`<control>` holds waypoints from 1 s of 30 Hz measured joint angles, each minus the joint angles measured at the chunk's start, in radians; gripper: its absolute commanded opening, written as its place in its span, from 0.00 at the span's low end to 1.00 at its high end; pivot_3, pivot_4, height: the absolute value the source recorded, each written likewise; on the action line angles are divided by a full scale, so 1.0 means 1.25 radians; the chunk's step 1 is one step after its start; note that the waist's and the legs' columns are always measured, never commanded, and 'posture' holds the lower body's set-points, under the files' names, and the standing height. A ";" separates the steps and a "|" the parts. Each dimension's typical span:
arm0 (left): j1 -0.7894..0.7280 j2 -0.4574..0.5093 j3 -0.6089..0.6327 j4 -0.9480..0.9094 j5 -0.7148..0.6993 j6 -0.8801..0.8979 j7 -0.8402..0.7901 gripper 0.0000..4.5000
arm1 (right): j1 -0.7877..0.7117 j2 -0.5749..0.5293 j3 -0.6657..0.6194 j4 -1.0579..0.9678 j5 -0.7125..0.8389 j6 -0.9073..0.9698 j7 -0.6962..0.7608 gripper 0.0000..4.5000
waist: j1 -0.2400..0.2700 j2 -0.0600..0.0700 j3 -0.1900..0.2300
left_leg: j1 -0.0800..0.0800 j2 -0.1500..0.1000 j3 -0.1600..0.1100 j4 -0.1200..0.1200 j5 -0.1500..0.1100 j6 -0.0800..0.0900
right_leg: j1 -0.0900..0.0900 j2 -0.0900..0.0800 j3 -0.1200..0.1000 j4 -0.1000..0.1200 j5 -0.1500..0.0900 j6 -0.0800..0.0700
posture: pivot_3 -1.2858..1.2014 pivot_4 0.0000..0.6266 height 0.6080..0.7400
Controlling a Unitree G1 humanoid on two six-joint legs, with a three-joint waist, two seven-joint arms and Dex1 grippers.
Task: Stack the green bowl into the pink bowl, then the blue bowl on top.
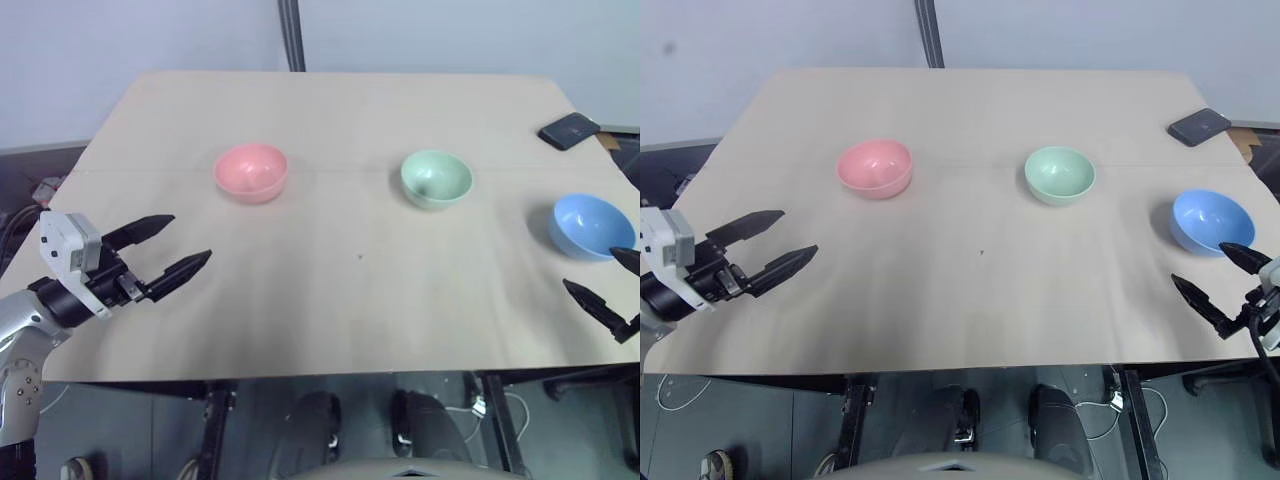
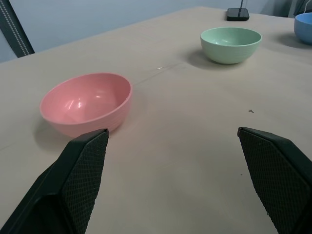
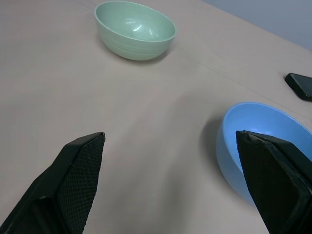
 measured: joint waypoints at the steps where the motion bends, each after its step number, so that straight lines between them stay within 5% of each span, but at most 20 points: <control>1: 0.000 0.000 0.000 0.000 0.000 0.000 0.000 1.00 | 0.000 0.000 0.000 0.000 0.000 0.000 0.000 1.00 | 0.000 0.000 0.000 | 0.000 0.000 0.000 0.000 0.000 0.000 | 0.000 0.000 0.000 0.000 0.000 0.000 | 0.52 0.24 0.99; 19: -0.077 -0.072 -0.048 -0.052 -0.034 0.063 0.073 1.00 | -0.236 0.013 0.186 0.006 -0.086 0.064 -0.075 1.00 | -0.001 0.000 0.000 | 0.001 0.000 0.001 -0.002 0.002 0.000 | 0.000 0.004 0.001 0.000 0.000 0.000 | 0.52 0.24 0.99; 24: -0.169 -0.080 -0.134 -0.063 0.110 0.109 0.269 1.00 | -0.335 0.047 0.304 -0.005 -0.106 0.063 -0.068 1.00 | 0.000 -0.001 0.000 | 0.001 -0.001 0.000 -0.002 0.002 -0.001 | 0.000 0.006 0.001 0.001 0.002 0.002 | 0.52 0.24 0.99; 30: -0.456 0.068 -0.409 -0.017 0.327 0.258 0.337 1.00 | -0.384 0.090 0.404 -0.041 -0.050 0.045 0.029 1.00 | 0.007 -0.002 0.000 | 0.000 -0.003 -0.001 -0.002 0.002 -0.001 | 0.000 0.006 0.000 0.000 0.003 0.003 | 0.52 0.24 0.99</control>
